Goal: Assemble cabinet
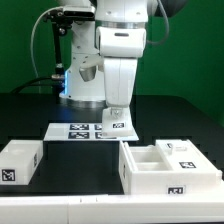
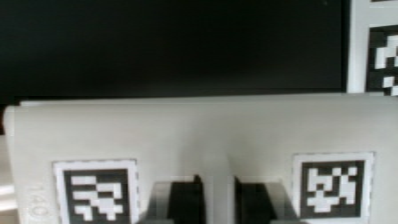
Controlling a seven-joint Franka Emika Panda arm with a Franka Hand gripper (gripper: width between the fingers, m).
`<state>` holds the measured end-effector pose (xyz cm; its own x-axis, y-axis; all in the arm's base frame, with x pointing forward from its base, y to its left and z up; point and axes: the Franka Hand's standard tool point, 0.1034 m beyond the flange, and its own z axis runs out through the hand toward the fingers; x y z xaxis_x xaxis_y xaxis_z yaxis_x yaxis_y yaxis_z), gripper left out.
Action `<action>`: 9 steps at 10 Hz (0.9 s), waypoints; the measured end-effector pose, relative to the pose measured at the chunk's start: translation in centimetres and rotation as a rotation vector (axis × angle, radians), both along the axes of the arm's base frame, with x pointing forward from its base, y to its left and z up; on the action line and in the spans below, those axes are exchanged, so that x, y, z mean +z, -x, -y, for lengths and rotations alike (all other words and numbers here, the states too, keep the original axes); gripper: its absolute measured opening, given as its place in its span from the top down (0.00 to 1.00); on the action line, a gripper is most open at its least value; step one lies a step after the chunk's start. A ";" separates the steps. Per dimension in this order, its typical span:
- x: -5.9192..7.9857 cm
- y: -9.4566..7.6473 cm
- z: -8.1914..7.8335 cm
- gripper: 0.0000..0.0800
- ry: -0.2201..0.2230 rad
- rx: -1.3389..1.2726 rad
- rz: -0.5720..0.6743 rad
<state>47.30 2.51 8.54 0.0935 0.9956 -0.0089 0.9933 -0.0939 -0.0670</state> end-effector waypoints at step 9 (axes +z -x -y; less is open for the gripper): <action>-1.2 1.7 -1.7 0.92 0.035 0.138 0.080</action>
Offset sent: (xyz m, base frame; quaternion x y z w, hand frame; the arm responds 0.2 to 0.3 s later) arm 0.0000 0.0000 0.0000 0.0000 0.0000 0.0000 1.0000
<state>45.59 4.26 7.39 -0.0421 0.9982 -0.0422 0.9990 0.0427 0.0139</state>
